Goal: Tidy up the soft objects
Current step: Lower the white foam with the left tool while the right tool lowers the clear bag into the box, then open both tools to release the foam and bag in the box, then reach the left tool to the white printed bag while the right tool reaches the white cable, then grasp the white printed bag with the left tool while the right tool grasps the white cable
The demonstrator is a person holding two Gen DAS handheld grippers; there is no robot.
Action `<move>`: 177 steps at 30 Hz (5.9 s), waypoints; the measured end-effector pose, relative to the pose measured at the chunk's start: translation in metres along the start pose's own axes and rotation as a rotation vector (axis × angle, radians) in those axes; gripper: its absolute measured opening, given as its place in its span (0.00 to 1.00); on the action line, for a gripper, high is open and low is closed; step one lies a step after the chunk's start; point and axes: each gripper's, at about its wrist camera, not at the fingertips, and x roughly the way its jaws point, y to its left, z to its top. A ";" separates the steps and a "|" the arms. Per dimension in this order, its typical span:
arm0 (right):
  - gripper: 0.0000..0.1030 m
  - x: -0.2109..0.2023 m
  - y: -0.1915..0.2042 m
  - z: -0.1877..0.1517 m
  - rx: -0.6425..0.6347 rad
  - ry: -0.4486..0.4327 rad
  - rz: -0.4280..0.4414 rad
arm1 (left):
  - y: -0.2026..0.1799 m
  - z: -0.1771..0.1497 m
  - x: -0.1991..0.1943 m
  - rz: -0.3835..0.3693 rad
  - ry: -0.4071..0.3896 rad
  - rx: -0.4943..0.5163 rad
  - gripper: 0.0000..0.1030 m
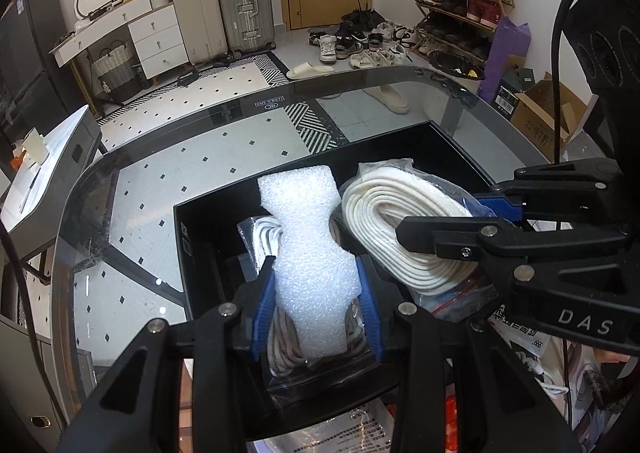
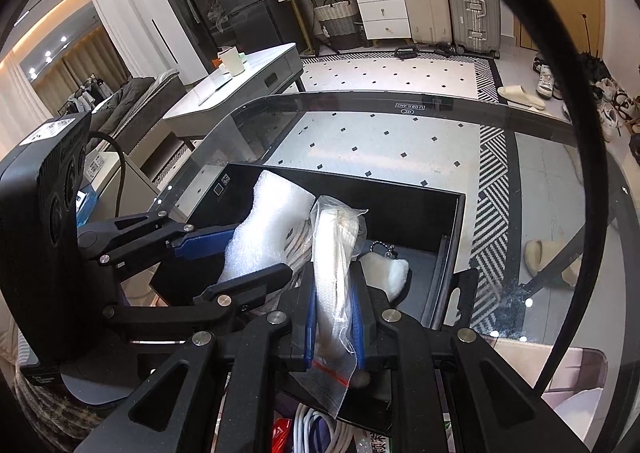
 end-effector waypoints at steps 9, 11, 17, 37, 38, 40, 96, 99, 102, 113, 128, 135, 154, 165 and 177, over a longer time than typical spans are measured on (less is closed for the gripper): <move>0.14 0.000 0.006 0.007 -0.033 0.021 -0.031 | -0.004 0.002 0.002 0.002 0.036 0.007 0.36; 0.15 0.001 0.007 0.007 -0.036 0.024 -0.036 | -0.004 0.002 0.001 0.001 0.042 0.008 0.36; 0.43 -0.008 0.010 0.008 -0.045 0.004 -0.045 | -0.003 0.002 0.001 0.013 0.049 0.013 0.44; 0.94 -0.070 0.005 -0.006 -0.028 -0.083 -0.027 | -0.010 -0.007 -0.038 0.004 -0.023 0.005 1.00; 0.95 -0.074 0.003 -0.008 -0.028 -0.089 -0.032 | -0.010 -0.007 -0.040 0.009 -0.028 0.006 1.00; 0.96 -0.078 0.003 -0.008 -0.025 -0.091 -0.041 | -0.010 -0.008 -0.045 0.013 -0.033 0.004 1.00; 0.97 -0.063 0.023 -0.111 -0.102 0.081 -0.102 | 0.010 -0.094 -0.027 -0.061 0.093 -0.169 1.00; 0.97 -0.058 0.025 -0.114 -0.111 0.091 -0.108 | 0.014 -0.095 -0.024 -0.092 0.093 -0.199 1.00; 0.97 -0.053 0.027 -0.117 -0.116 0.105 -0.105 | 0.019 -0.096 -0.021 -0.120 0.098 -0.228 1.00; 0.89 -0.036 0.033 -0.121 -0.117 0.141 -0.088 | 0.017 -0.096 -0.023 -0.121 0.087 -0.223 1.00; 0.63 -0.018 0.043 -0.123 -0.131 0.155 -0.090 | 0.019 -0.106 -0.030 -0.072 0.070 -0.185 0.78; 0.53 -0.014 0.046 -0.120 -0.152 0.170 -0.123 | 0.016 -0.108 -0.031 -0.027 0.063 -0.161 0.67; 0.30 -0.027 0.047 -0.124 -0.131 0.125 -0.151 | 0.012 -0.117 -0.043 0.011 0.064 -0.190 0.43; 0.30 -0.048 0.048 -0.126 -0.118 0.083 -0.135 | 0.012 -0.121 -0.052 -0.007 0.063 -0.223 0.38; 0.30 -0.059 0.049 -0.122 -0.107 0.071 -0.109 | 0.007 -0.122 -0.068 -0.025 0.038 -0.212 0.36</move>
